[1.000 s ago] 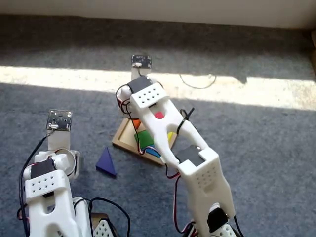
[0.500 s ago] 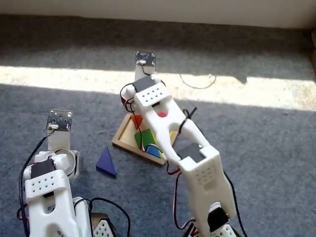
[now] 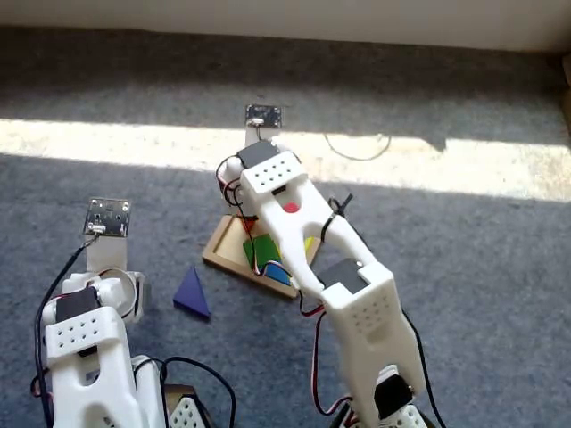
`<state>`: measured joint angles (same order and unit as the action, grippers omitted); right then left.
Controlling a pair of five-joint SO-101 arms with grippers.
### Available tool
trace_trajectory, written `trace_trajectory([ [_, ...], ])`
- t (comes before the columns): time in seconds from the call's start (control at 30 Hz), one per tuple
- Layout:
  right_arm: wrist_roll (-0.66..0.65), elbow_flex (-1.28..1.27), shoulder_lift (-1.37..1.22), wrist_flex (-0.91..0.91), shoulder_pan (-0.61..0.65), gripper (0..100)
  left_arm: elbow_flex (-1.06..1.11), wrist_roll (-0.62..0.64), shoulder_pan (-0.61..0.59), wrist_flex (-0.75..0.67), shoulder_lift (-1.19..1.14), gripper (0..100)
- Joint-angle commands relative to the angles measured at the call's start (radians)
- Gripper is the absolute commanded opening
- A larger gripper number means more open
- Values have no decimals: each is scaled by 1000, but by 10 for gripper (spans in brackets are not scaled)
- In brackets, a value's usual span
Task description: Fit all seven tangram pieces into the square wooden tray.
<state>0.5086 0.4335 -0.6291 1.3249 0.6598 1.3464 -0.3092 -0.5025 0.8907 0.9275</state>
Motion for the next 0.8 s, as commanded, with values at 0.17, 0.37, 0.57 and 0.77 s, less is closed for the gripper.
trace_trajectory([
  [0.17,-8,13,33,19,21,5,-5,3,-4,-14,19,215],
  [0.37,-8,104,38,10,25,5,-5,3,-4,-14,19,215],
  [0.57,-8,176,33,-53,18,5,-5,3,-4,-14,19,215],
  [0.77,-5,107,31,-202,-7,5,-5,3,-4,-14,19,215],
])
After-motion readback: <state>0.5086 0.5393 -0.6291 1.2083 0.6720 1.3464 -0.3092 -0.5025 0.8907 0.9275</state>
